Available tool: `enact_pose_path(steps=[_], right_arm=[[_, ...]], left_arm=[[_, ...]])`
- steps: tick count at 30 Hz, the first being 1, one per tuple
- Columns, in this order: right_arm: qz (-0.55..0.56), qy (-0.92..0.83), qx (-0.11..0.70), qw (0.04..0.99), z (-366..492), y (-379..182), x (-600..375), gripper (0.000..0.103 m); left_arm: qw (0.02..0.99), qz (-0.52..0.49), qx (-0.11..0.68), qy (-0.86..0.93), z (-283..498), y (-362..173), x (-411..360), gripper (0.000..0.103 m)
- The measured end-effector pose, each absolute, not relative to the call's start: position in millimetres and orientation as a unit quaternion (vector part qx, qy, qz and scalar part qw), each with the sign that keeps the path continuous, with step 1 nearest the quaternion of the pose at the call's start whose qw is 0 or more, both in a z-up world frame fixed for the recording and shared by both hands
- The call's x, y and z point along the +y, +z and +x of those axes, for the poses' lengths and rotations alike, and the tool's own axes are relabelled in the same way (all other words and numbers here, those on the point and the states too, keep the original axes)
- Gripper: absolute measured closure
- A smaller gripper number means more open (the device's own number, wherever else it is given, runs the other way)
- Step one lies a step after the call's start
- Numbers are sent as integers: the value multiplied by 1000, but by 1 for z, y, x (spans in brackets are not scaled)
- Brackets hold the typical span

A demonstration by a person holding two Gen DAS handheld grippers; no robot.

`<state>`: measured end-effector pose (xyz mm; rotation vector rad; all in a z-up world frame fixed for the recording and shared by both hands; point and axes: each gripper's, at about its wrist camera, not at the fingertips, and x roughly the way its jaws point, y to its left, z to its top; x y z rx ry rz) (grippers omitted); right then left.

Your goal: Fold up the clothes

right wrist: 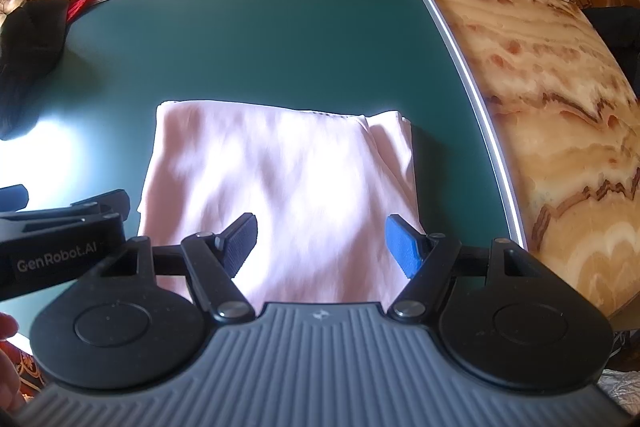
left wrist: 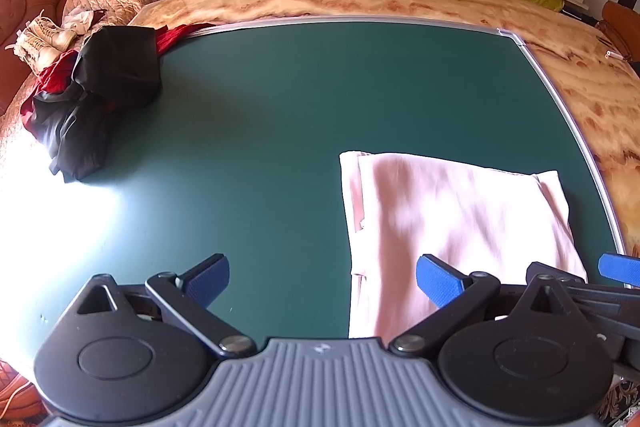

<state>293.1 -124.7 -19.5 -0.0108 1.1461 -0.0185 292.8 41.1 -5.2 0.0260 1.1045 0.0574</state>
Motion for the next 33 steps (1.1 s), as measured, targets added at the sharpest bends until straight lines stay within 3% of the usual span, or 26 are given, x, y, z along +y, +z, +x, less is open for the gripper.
enact_pose_path(steps=[33], right_arm=[[-9,-16,538,842,271,-20,-130,24]], left_arm=[[851,18,525,23,270,-4,34,1]])
